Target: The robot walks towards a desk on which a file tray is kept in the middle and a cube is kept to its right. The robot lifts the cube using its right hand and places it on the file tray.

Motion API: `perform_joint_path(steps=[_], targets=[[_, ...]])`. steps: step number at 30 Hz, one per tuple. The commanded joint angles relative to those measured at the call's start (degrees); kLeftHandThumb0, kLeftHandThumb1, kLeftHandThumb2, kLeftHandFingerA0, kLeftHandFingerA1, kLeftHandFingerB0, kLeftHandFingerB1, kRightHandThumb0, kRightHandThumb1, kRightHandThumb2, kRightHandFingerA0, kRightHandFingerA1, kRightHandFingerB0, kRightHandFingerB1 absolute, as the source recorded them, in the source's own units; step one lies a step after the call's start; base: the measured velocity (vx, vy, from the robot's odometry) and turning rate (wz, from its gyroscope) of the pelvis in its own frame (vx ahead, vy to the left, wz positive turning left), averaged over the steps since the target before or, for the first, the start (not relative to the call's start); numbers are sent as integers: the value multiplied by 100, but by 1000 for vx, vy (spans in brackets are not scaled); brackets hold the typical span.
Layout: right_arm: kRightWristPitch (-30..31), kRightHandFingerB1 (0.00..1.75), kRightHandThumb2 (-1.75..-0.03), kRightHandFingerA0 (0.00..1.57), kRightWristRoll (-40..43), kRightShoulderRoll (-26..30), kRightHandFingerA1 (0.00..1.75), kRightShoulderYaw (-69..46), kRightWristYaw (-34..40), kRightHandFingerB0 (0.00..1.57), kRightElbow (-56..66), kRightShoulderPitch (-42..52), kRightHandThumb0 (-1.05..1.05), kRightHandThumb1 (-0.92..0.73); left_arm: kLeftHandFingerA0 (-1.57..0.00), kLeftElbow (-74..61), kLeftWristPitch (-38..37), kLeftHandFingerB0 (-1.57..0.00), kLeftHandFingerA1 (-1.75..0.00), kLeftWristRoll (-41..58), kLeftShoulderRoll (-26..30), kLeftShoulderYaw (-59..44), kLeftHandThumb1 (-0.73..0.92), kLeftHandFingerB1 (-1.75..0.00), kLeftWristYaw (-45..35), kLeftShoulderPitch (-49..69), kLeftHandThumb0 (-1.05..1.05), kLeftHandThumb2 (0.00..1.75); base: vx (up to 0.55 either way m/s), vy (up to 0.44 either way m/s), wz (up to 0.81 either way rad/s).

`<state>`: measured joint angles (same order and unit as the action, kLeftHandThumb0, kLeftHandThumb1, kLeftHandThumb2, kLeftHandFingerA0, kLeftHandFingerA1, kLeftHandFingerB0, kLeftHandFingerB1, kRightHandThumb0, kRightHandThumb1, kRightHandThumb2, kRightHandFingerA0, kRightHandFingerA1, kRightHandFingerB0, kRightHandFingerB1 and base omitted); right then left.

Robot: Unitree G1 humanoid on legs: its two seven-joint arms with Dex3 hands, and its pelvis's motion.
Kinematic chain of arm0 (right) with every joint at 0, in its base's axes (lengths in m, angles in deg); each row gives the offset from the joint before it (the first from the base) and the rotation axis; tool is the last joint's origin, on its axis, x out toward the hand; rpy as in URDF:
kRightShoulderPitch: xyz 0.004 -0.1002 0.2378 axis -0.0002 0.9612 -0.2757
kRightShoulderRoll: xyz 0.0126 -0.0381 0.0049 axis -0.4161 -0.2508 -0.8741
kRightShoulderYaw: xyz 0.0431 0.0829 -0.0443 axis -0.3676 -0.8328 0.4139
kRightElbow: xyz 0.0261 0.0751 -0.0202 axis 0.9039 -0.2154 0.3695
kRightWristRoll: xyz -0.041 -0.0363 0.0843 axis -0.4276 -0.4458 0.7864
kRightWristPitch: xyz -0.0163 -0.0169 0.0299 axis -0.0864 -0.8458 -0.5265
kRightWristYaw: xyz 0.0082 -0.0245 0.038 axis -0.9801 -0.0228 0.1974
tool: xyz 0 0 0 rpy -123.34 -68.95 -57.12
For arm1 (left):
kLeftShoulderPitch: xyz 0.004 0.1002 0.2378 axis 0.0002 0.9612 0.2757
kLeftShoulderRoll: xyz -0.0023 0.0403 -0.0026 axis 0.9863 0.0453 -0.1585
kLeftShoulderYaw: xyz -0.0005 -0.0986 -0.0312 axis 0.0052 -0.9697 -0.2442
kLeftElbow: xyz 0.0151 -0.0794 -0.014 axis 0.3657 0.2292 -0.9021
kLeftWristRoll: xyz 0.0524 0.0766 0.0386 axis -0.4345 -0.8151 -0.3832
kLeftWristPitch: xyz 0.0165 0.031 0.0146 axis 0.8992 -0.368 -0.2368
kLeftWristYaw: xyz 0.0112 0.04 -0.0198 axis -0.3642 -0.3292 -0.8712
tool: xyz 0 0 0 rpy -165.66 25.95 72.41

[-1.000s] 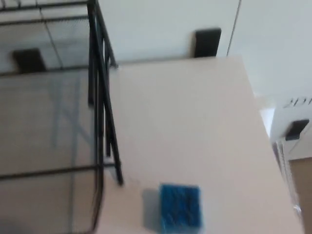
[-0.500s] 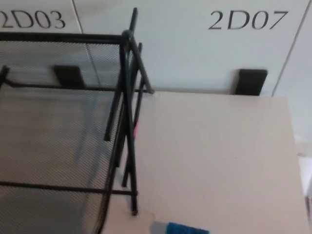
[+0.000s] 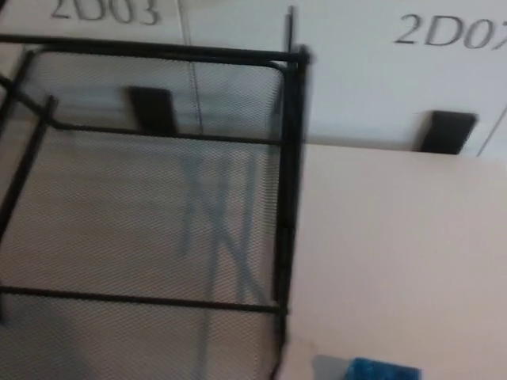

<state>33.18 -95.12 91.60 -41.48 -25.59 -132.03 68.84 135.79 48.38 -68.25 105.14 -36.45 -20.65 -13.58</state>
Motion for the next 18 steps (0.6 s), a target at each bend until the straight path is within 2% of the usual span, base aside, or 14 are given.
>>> perform_joint_path(steps=[1, 2, 3, 4, 7, 8, 9, 10, 11, 13, 15, 16, 17, 18], targets=[[-64, 31, -95, 44, -51, 126, 62, 65, -147, 4, 27, 12, -78, -59, -50, -17, -139, -50, -85, 14, 77, -2, 24, -80, 24, 33, -52, 103, -81, 189, -2], [29, 28, -63, 55, -184, 135, 52, 199, -68, 5, 25, -22, -79, -75, -50, -14, -134, -50, -85, 10, 74, 2, 25, -80, 39, 30, -51, 103, -79, 143, -4], [297, 36, -96, 59, -92, 126, 68, 132, -134, 7, -5, -114, -81, -60, -51, -16, -122, -52, -86, 18, 73, -4, 25, -82, 44, 29, -52, 103, -86, 110, -6], [397, 36, -96, 59, -24, 121, 68, 85, -177, 7, -18, -149, -81, -60, -51, -17, -118, -52, -86, 22, 73, -7, 25, -82, 43, 29, -52, 103, 0, 0, 0], [15, 38, -92, 38, -25, 91, 57, 51, -18, 4, -3, -5, -78, -56, -48, 9, -150, -51, -85, 8, 71, 5, 22, -81, 37, 29, -54, 102, -87, 15, -7], [55, 33, -59, 28, 116, 78, 46, -79, -127, 8, -6, -29, -71, -64, -51, 5, -157, -53, -86, -4, 85, 16, 21, -82, 31, 11, -56, 101, -103, -37, -1], [130, 33, -59, 28, 325, 57, 46, -278, -296, 8, -6, -71, -71, -64, -51, -1, -170, -53, -86, -25, 106, 35, 21, -82, 26, -14, -56, 101, -102, -63, 2], [26, 34, -91, 34, 111, 79, 58, -121, -192, 5, 17, -36, -81, -55, -48, 2, -164, -50, -84, 32, 93, -16, 23, -80, 6, -12, -51, 102, -86, -96, 1], [-153, 35, -93, 46, -224, 118, 56, 166, 43, 5, 51, 21, -80, -58, -47, 9, -121, -49, -83, 35, 84, -20, 23, -79, 21, -31, -51, 102, -89, -133, 3], [-240, 33, -95, 56, -234, 135, 69, 218, 86, 5, 57, 61, -84, -59, -48, 3, -228, -49, -84, 24, 91, -11, 23, -80, -28, -1, -54, 103, -139, -165, 3], [-157, 35, -89, 44, 68, 95, 56, -36, -113, 8, 5, 20, -85, -58, -47, -11, -156, -46, -83, 29, 91, -16, 23, -78, -5, -14, -52, 103, -189, -268, -10], [-16, 37, -86, 30, 199, 86, 54, -163, -271, 5, -37, -34, -73, -50, -47, -16, -145, -46, -83, 28, 92, -15, 23, -78, -5, -15, -53, 103, -195, -225, 0], [170, 37, -86, 30, 367, 76, 54, -336, -492, 5, -89, -104, -73, -50, -47, -21, -135, -46, -83, 29, 93, -15, 23, -78, -3, -15, -53, 103, -103, -118, -2], [75, 38, -88, 48, 241, 74, 57, -268, -356, 9, -73, -75, -86, -57, -47, -24, -154, -48, -83, 30, 95, -15, 23, -79, -17, -7, -52, 103, 0, 0, 0]])
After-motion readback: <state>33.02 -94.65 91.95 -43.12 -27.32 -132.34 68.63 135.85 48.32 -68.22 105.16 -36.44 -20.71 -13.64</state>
